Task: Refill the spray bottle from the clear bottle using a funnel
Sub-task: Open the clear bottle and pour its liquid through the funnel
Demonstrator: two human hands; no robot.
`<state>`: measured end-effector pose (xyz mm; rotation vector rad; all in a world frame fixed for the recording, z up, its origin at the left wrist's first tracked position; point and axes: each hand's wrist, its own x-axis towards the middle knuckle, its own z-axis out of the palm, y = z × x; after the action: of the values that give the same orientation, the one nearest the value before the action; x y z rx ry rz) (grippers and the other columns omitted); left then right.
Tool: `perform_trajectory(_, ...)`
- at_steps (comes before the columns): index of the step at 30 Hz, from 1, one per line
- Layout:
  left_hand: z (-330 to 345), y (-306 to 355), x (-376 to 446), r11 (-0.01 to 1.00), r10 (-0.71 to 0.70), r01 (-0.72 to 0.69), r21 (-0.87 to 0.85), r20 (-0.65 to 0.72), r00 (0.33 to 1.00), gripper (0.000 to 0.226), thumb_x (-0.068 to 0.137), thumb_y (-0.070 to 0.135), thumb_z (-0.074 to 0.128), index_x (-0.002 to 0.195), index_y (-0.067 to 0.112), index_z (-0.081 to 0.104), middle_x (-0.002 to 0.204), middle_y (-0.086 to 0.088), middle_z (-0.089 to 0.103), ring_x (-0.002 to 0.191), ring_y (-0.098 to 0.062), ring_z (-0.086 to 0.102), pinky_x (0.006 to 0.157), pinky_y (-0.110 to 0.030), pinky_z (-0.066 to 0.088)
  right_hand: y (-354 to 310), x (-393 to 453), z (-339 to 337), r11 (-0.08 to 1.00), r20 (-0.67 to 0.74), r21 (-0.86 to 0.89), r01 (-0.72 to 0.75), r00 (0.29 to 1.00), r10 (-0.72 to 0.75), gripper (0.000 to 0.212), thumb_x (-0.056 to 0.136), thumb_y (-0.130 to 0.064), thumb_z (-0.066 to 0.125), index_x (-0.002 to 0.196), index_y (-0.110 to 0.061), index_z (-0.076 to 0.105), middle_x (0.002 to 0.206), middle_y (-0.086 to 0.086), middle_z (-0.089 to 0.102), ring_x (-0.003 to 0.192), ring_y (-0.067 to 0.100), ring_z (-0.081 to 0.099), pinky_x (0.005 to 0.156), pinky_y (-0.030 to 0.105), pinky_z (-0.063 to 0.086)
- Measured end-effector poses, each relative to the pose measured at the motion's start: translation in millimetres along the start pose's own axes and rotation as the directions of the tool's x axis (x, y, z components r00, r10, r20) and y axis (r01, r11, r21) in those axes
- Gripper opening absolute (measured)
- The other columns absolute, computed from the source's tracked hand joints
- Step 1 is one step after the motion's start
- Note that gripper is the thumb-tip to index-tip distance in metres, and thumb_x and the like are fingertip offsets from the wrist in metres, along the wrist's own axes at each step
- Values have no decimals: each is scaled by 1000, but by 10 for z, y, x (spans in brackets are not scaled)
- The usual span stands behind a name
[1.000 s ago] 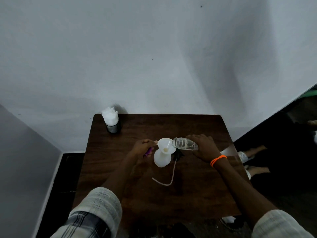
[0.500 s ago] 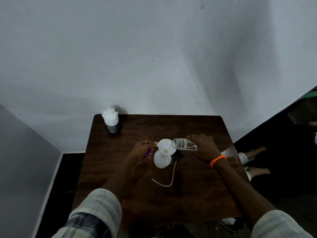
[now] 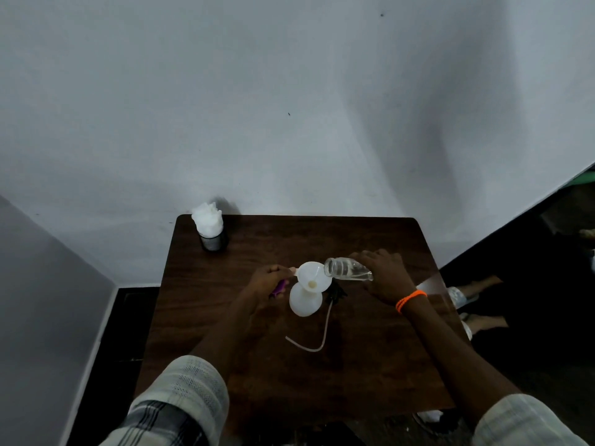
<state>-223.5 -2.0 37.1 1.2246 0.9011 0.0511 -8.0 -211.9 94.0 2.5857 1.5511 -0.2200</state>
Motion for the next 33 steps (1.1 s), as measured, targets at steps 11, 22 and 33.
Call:
perform_trajectory(11, -15, -4, 37, 999, -25, 25, -31, -9, 1000, 12, 94, 17, 67, 99, 8, 71, 76, -10, 62, 57, -16, 54, 43, -24, 45, -26, -1, -65, 1000, -12, -15, -2, 1000, 2, 76, 69, -29, 76, 141, -35, 53, 137, -2, 60, 114, 29, 56, 85, 44, 38)
perform_trajectory(22, -21, 1, 47, 1000, -30, 30, -2, -11, 999, 8, 94, 18, 67, 96, 12, 71, 79, -10, 63, 59, -17, 55, 44, -24, 45, -37, -24, -107, 998, -2, -55, 10, 1000, -10, 76, 56, -27, 82, 129, -33, 62, 120, -2, 69, 95, 30, 63, 73, 42, 41)
perform_trajectory(33, -36, -26, 71, 1000, -14, 14, -7, -9, 1000, 10, 93, 19, 68, 95, 11, 72, 78, -11, 63, 56, -17, 54, 42, -24, 44, -28, -33, -140, 996, 31, -84, -1, 1000, 4, 79, 53, -26, 83, 129, -34, 63, 119, -1, 69, 94, 29, 63, 73, 40, 40)
